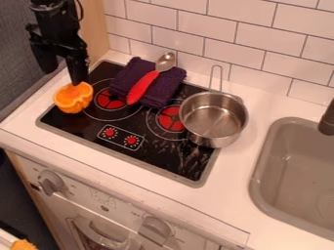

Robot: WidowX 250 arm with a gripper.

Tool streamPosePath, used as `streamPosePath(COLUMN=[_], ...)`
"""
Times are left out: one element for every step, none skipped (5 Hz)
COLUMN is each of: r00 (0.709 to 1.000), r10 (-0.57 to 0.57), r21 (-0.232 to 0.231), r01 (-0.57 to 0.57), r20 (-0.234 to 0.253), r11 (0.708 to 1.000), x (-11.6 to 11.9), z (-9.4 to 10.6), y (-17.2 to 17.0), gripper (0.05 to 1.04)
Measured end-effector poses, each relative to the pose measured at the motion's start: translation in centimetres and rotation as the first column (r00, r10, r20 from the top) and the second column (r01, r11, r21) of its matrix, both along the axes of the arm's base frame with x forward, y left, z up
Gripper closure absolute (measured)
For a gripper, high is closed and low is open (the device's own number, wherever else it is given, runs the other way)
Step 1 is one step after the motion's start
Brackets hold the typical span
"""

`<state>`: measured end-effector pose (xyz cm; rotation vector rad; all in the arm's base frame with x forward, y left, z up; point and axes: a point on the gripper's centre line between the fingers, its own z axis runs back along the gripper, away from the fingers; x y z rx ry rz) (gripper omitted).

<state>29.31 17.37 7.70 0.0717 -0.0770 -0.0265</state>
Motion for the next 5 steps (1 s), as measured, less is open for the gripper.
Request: streamPosePath(r00=[1.0,0.995,0.967,0.902,0.801], r10=[0.003,-0.079,-0.253,-0.431,-0.597], r21=[-0.016,-0.018,0.002,0.029,0.029], r01=[-0.003,0.078,0.253,0.43,0.597], r20=[-0.026,-0.056,-0.022,0.019,0.04], r11=[1.0,0.997,0.967,0.902,0.802], x=[-0.2,-0.5,-0.8,-2.0,-2.9], z=[-1.0,-2.1,-1.2,-0.4,-0.1], y=[-0.3,-3.8,-8.9,-13.7,-18.6], gripper=[0.082,0.082,0.082,0.082,0.082])
